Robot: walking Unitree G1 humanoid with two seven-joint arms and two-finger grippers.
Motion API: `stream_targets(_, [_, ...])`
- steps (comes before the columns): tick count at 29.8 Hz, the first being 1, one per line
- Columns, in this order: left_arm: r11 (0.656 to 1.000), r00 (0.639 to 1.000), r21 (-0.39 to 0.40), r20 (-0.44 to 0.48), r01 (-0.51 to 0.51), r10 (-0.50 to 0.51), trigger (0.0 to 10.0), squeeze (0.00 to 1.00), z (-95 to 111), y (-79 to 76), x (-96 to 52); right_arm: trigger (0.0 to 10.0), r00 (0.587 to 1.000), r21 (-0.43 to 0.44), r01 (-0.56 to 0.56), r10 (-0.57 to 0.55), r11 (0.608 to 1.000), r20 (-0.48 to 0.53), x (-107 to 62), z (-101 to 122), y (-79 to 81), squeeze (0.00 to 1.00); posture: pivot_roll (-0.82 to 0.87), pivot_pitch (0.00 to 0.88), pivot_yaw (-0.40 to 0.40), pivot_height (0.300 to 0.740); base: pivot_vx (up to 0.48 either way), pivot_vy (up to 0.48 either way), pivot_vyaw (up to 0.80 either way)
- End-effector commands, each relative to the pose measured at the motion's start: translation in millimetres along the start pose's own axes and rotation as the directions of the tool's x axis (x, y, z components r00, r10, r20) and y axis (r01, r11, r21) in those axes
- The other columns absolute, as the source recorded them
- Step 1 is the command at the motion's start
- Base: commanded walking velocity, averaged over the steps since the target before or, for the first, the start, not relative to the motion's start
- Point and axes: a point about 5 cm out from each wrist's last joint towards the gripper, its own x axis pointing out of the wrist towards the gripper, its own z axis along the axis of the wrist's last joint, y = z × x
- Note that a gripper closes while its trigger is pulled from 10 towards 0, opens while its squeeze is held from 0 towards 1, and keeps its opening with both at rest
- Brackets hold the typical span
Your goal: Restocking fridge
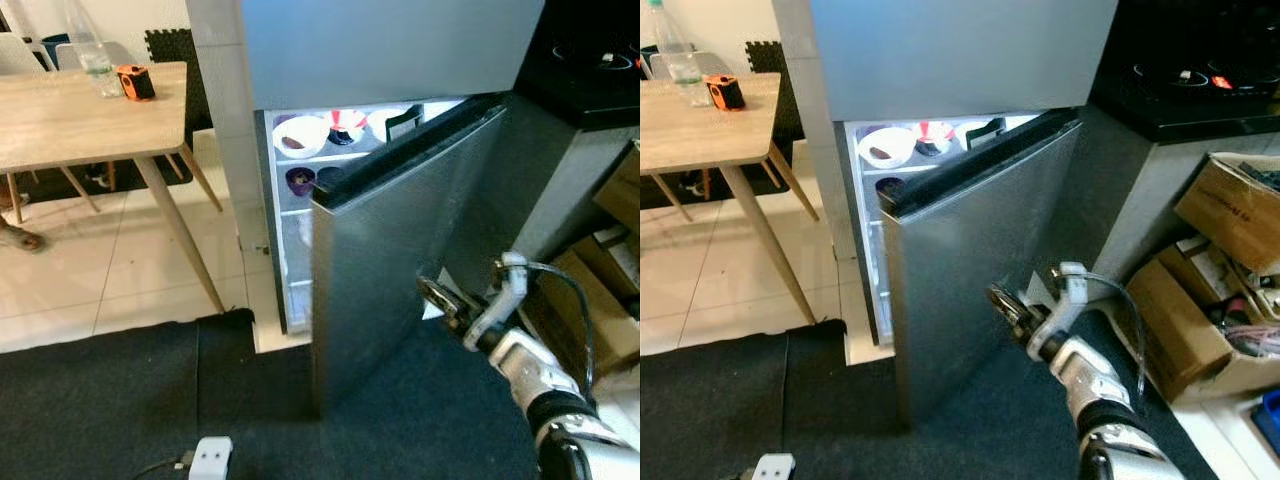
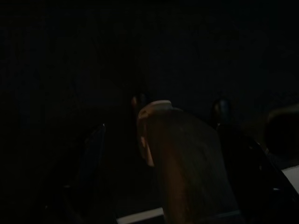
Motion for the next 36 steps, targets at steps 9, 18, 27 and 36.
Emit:
stream_targets(9, [1.000,1.000,0.018,-0.019,0.000,0.001,10.0,0.00,-2.5,1.3,-0.7,10.0,0.821,-0.037,0.516,-0.506,0.856,-0.263,-81.5,-80.4,-49.4,0.00,-0.06,0.000,-0.027,0.740,0.000,0.000,0.00])
stream_targets(18, [1.000,1.000,0.023,-0.021,0.002,-0.002,10.0,0.00,-2.3,-0.3,-0.1,10.0,0.672,-0.102,0.640,-0.619,0.762,-0.406,-127.6,-123.9,-54.1,0.00,-0.07,0.002,-0.023,0.740,0.000,0.000,0.00])
stream_targets(27, [1.000,1.000,0.025,-0.022,0.005,-0.004,10.0,0.00,-2.0,-1.3,0.3,10.0,0.610,-0.093,0.681,-0.633,0.726,-0.477,-143.7,-148.9,-46.1,0.00,-0.06,0.003,-0.023,0.740,0.000,0.000,0.00])
stream_targets(36, [1.000,1.000,0.025,-0.020,0.004,-0.003,10.0,0.00,-1.2,-1.4,0.5,10.0,0.628,-0.085,0.668,-0.621,0.740,-0.470,-142.4,-146.4,-46.7,0.00,-0.07,0.004,-0.021,0.740,0.000,0.000,0.39])
